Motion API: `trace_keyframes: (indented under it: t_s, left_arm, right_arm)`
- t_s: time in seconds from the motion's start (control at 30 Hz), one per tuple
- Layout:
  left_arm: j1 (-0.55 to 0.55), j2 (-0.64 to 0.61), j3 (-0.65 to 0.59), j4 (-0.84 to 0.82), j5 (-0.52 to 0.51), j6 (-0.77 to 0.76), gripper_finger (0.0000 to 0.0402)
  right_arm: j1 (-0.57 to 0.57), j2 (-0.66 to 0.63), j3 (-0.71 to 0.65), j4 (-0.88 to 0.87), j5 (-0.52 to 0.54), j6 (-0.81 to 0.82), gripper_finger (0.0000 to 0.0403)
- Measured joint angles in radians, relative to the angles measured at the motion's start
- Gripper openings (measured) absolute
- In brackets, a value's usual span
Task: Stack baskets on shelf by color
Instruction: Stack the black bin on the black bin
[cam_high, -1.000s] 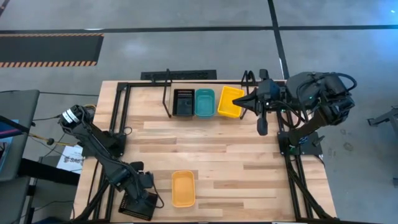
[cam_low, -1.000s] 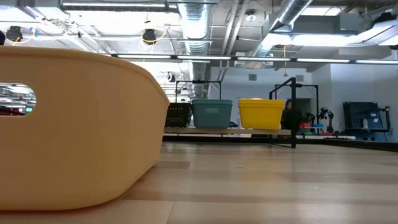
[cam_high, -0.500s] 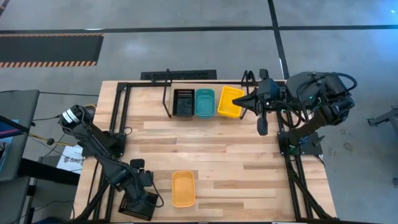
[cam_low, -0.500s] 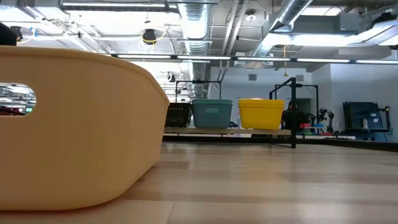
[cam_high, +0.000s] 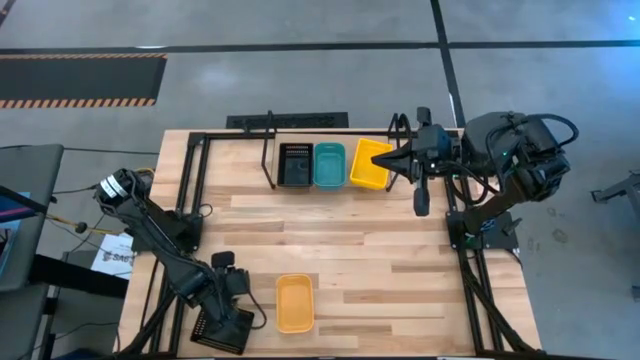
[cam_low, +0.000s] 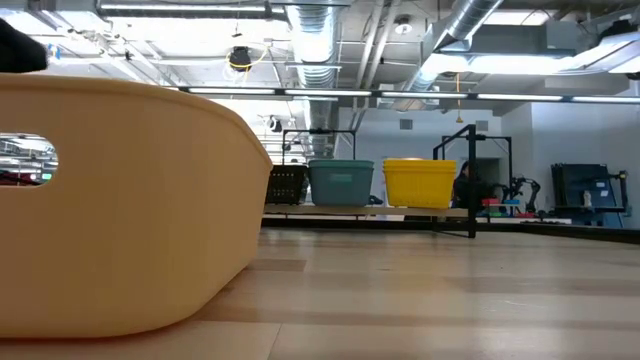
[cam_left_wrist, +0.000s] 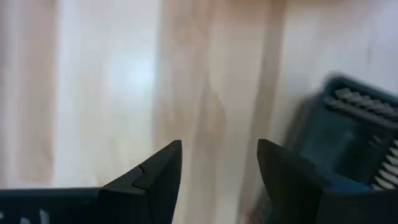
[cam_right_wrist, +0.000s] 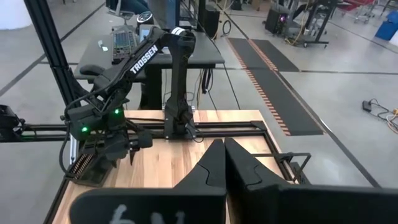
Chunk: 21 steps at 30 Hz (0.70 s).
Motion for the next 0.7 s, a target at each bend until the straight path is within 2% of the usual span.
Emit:
trace_keyframes:
  t_s: [0.13,0.33,0.53,0.7]
  left_arm:
    - [0.013,0.000,0.000,0.000,-0.085,0.004,0.0196]
    - [0.061,0.000,-0.001,-0.003,0.000,-0.011,0.0189]
    - [0.064,0.000,-0.045,0.052,0.040,0.040,0.0133]
    - [0.070,0.000,-0.049,0.058,0.145,0.032,0.0103]
  right_arm:
    - [0.000,0.006,0.000,-0.001,0.000,0.001,0.0008]
    - [0.000,0.015,-0.001,-0.001,0.000,-0.001,0.0008]
    - [0.000,0.027,-0.001,-0.002,0.000,-0.001,0.0008]
    - [0.000,0.028,-0.001,-0.004,0.000,0.000,0.0008]
